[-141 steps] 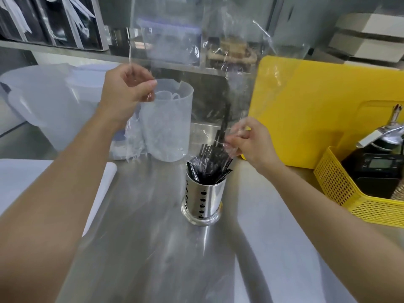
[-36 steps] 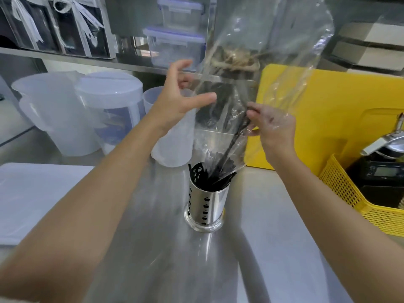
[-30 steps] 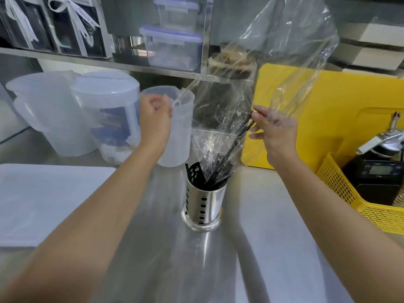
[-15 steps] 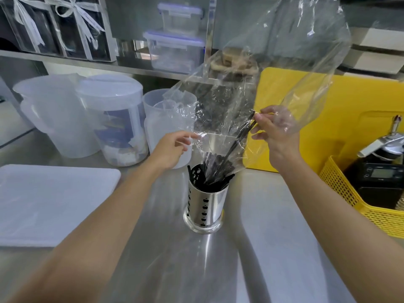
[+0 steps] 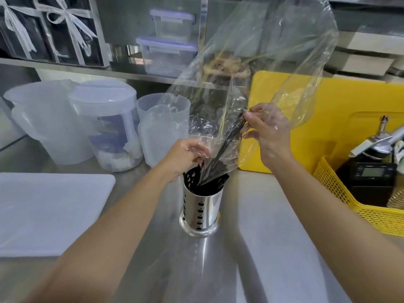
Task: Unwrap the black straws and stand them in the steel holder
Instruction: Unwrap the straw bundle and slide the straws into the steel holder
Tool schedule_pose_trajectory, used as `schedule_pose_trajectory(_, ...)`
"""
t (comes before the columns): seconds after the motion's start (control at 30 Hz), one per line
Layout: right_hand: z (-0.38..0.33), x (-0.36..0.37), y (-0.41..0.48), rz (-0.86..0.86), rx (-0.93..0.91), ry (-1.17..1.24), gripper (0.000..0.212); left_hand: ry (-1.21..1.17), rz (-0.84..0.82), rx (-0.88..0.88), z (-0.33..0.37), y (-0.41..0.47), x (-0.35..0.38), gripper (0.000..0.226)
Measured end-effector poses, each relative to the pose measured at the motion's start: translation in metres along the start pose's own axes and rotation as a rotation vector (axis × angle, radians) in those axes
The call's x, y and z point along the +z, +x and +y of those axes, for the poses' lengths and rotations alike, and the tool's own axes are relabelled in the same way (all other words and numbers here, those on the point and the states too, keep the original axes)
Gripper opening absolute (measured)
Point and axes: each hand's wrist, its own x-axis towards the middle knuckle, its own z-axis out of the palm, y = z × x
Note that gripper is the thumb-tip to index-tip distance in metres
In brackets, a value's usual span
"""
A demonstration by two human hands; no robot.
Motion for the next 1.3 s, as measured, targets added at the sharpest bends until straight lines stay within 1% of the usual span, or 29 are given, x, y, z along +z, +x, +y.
schedule_pose_trajectory(0.1,-0.001,-0.002,0.000,0.002,-0.002,0.009,0.017,-0.175,-0.020,-0.019,0.002,0.001,-0.003,0.036)
schedule_pose_trajectory(0.13,-0.001,-0.003,0.000,0.001,-0.002,0.008,0.017,-0.180,-0.033,-0.028,0.003,0.001,-0.003,0.037)
schedule_pose_trajectory(0.27,0.000,-0.004,0.000,-0.011,-0.010,0.010,0.017,-0.056,-0.056,-0.028,0.005,0.002,-0.002,0.040)
schedule_pose_trajectory(0.37,0.002,-0.005,0.001,-0.011,-0.013,0.010,0.017,0.108,-0.184,-0.007,-0.003,0.002,-0.003,0.046)
schedule_pose_trajectory(0.4,0.002,-0.005,0.001,-0.009,-0.012,0.010,0.017,0.124,-0.219,-0.005,-0.006,0.002,-0.004,0.049)
schedule_pose_trajectory(0.47,0.003,-0.006,0.001,-0.003,-0.010,0.000,0.017,0.054,-0.276,-0.012,-0.006,0.000,-0.009,0.052)
schedule_pose_trajectory(0.53,0.003,-0.008,0.002,-0.008,-0.014,-0.015,0.016,0.013,-0.330,-0.012,-0.005,-0.002,-0.016,0.049)
schedule_pose_trajectory(0.63,0.003,-0.011,0.002,-0.007,-0.019,-0.034,0.017,0.109,-0.284,0.048,-0.008,-0.003,-0.020,0.042)
schedule_pose_trajectory(0.7,0.004,-0.011,0.003,0.012,-0.018,-0.053,0.016,0.120,-0.236,0.071,-0.008,-0.006,-0.018,0.048)
schedule_pose_trajectory(0.73,0.004,-0.011,0.002,0.014,-0.020,-0.053,0.016,0.113,-0.224,0.069,-0.008,-0.006,-0.017,0.054)
schedule_pose_trajectory(0.8,0.004,-0.010,0.002,-0.001,-0.029,-0.042,0.016,0.103,-0.201,0.082,-0.007,-0.006,-0.013,0.062)
schedule_pose_trajectory(0.83,0.004,-0.009,0.002,-0.008,-0.032,-0.035,0.016,0.087,-0.187,0.079,-0.007,-0.004,-0.013,0.060)
schedule_pose_trajectory(0.87,0.003,-0.008,0.002,-0.009,-0.033,-0.029,0.016,0.069,-0.185,0.068,-0.007,-0.003,-0.011,0.052)
schedule_pose_trajectory(0.93,0.002,-0.006,0.001,-0.001,-0.032,-0.017,0.016,0.093,-0.207,0.067,-0.004,-0.002,-0.006,0.029)
schedule_pose_trajectory(0.97,0.001,-0.005,0.001,0.000,-0.034,-0.008,0.017,0.119,-0.219,0.071,-0.003,-0.002,-0.004,0.024)
schedule_pose_trajectory(1.1,-0.001,0.000,0.000,-0.006,-0.039,0.004,0.016,0.193,-0.255,0.085,0.000,-0.005,0.004,0.018)
schedule_pose_trajectory(1.2,-0.002,0.000,-0.001,-0.018,-0.034,-0.014,0.016,0.233,-0.262,0.065,0.000,-0.004,0.006,0.020)
schedule_pose_trajectory(1.3,-0.002,-0.004,-0.001,-0.062,-0.036,-0.045,0.019,0.182,-0.234,-0.006,-0.003,-0.002,0.002,0.015)
